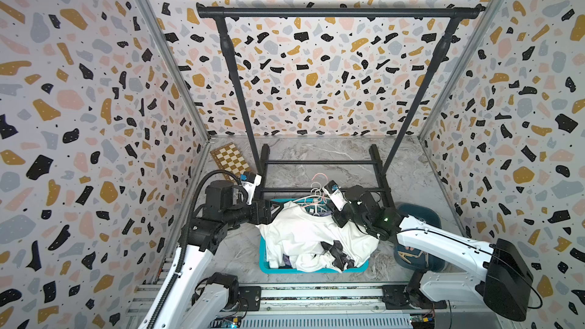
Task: Use clothespins to secure the t-shirt on both sides of the hanger
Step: Pick up the hanger from the basket.
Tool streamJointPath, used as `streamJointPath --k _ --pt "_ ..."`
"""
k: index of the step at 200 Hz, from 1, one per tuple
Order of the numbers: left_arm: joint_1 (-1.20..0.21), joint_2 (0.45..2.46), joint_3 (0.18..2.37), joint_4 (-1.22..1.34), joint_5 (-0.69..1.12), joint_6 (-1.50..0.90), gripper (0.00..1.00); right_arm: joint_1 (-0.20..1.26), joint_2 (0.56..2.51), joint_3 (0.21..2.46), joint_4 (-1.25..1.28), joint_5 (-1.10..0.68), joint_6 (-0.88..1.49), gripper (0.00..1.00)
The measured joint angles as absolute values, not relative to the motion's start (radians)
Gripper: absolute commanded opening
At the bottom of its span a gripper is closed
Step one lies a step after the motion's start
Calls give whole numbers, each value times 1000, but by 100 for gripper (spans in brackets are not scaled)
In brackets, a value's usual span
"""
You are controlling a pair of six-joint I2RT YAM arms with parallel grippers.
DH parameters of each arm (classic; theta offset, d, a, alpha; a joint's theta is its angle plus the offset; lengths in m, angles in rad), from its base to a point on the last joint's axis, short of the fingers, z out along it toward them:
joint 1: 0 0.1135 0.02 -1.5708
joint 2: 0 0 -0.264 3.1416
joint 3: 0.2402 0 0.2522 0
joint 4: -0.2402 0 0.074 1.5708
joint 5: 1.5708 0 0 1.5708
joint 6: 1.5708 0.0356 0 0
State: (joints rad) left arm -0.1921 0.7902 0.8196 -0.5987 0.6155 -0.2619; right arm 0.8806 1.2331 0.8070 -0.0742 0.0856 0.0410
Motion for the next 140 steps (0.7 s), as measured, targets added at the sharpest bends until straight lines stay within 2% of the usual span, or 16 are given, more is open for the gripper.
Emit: streamJointPath --k 38,60,140 --pt "-192 791 820 -598 617 -262 95 897 1228 807 -74 118 27 9" --pt "-192 794 820 -597 628 -258 90 910 1226 807 -76 147 2 0" --pt "-192 810 867 -582 649 -193 89 932 1125 814 -49 199 -92 0"
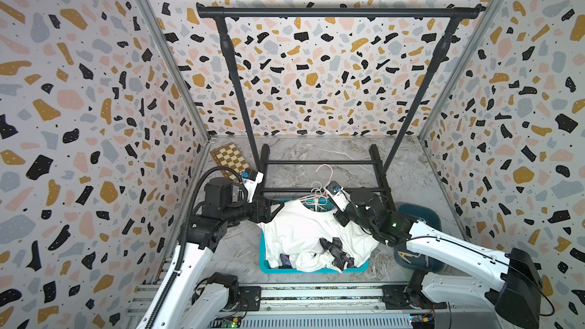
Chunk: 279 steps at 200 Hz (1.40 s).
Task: Use clothespins to secure the t-shirt on both sides of the hanger
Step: Pick up the hanger from the basket.
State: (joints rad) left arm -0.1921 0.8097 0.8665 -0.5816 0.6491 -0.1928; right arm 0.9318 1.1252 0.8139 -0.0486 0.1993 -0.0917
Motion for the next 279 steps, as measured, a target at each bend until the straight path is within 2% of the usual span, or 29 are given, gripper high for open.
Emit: streamJointPath --k 92,156,197,231,279 --pt "-192 901 970 -607 725 -58 89 936 982 804 22 157 -217 0" --pt "-196 921 1018 -628 826 19 80 926 907 741 106 39 -366 0" --pt "-222 921 1018 -629 860 55 75 818 907 740 122 -117 -394 0" --pt "-237 921 1018 -639 844 75 80 719 907 742 122 -277 -389 0" --pt "-238 929 1039 -662 776 86 83 704 939 806 102 -376 -386 0"
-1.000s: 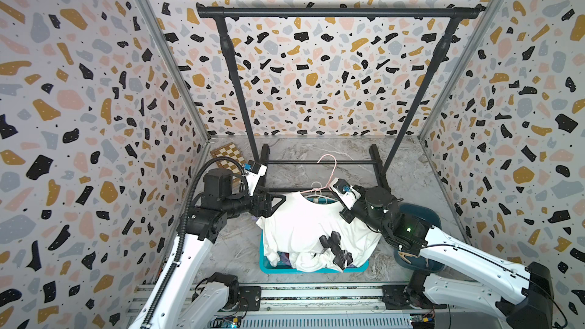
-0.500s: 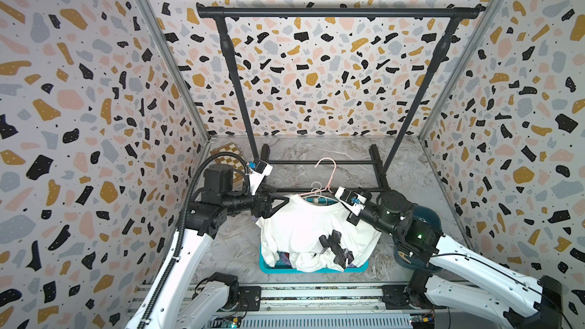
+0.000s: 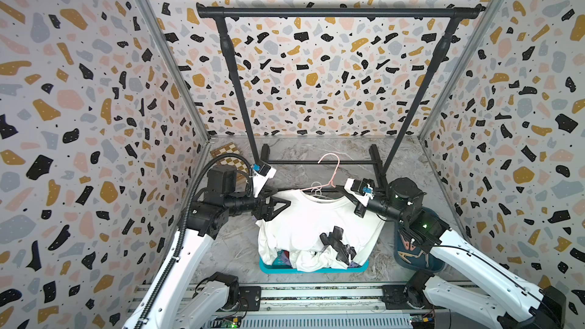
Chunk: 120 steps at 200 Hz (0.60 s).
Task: Use clothespins to secure the t-shirt on both sides of the hanger
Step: Pick up the hanger from the basket.
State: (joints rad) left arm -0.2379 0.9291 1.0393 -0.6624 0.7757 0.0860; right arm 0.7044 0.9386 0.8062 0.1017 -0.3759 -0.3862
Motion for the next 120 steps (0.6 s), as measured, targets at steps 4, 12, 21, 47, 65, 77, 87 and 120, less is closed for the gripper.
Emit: streamJointPath --k 4,12,21,47,65,77,87,120 --pt "-238 934 1049 -666 771 86 83 705 944 812 102 -379 -386 0" --pt "-238 948 1074 -674 765 87 83 704 957 825 101 -383 -386 0" --pt "-238 970 1107 -680 763 90 83 704 974 840 101 -386 -385 0" --pt "-238 1047 1195 -690 765 109 83 694 1029 892 92 -393 -386 0" --pt "-238 1091 1222 -703 765 137 83 661 1065 932 79 -410 -387 0" --pt "-238 1106 1225 -710 765 155 83 624 1084 953 73 -433 -387 0" --pt "-238 1112 1225 -719 765 174 84 585 1101 971 71 -460 -390 0" --pt "-238 1124 1248 -737 754 231 85 512 1137 994 78 -534 -420 0"
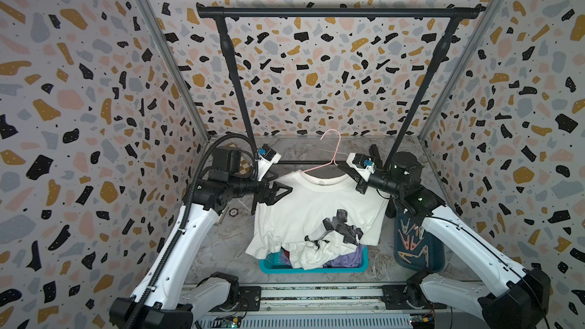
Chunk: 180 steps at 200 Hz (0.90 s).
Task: Use clothespins to secure the t-shirt on both sides of the hanger
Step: Pick up the hanger from the basket.
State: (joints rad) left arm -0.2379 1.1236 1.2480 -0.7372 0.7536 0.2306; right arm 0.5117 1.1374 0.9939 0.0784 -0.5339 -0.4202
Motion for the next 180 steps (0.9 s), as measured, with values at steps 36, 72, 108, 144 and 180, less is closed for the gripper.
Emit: streamJointPath --k 36,72,108,144,180 --pt "-238 1159 1293 -758 720 270 87 510 1163 994 82 -566 -443 0" --pt "-238 1161 1293 -762 690 284 87 510 1162 994 82 -601 -450 0" --pt "-235 1161 1292 -762 694 297 85 510 1126 989 78 -628 -450 0" --pt "-230 1161 1291 -762 733 316 84 510 1068 990 73 -665 -450 0" --pt "-230 1161 1286 -764 793 334 78 510 1061 990 65 -695 -448 0"
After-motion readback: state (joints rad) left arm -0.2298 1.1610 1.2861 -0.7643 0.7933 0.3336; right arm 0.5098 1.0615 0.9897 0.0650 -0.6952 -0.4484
